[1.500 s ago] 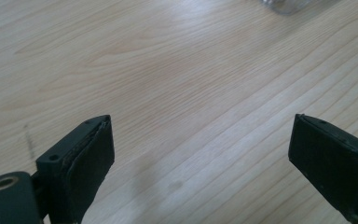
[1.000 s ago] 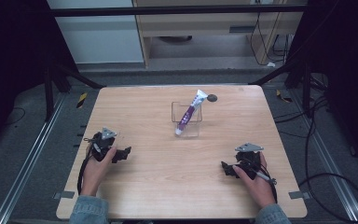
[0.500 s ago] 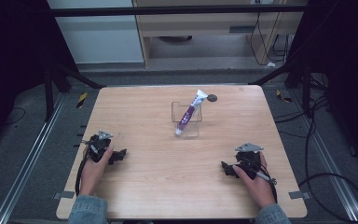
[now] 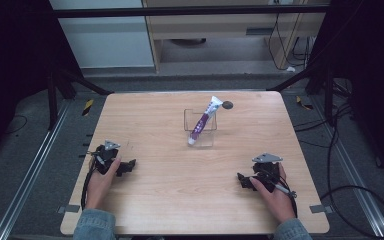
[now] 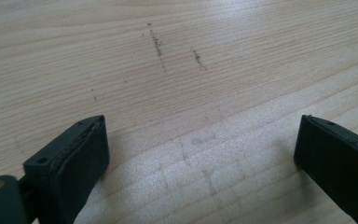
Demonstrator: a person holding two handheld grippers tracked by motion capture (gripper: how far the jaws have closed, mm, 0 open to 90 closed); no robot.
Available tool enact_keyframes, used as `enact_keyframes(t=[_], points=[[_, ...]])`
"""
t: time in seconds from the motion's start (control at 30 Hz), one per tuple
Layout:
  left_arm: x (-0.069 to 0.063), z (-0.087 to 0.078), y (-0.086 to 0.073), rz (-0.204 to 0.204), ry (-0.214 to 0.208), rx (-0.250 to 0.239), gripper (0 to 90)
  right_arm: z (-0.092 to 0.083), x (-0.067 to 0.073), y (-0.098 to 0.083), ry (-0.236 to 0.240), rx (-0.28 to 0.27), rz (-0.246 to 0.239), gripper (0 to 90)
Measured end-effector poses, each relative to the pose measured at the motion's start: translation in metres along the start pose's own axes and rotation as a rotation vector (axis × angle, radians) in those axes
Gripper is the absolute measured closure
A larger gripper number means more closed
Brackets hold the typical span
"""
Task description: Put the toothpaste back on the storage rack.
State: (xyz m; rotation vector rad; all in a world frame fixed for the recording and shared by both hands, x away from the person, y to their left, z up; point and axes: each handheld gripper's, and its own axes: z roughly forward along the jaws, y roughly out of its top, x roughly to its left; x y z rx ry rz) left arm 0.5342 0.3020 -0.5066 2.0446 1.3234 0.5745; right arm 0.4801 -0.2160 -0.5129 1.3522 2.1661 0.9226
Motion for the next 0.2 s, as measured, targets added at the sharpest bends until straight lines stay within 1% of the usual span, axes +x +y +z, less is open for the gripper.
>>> enact_keyframes(t=[0.03,0.2], points=[[0.0003,0.0005,-0.0006,-0.003,-0.002,-0.007,0.0,0.0000,0.0000,0.0000,0.000,0.000,0.000,0.6],[-0.0007,0.0001,-0.0012,-0.011,0.006,-0.007,0.0,0.0000,0.0000,0.0000,0.000,0.000,0.000,0.6]])
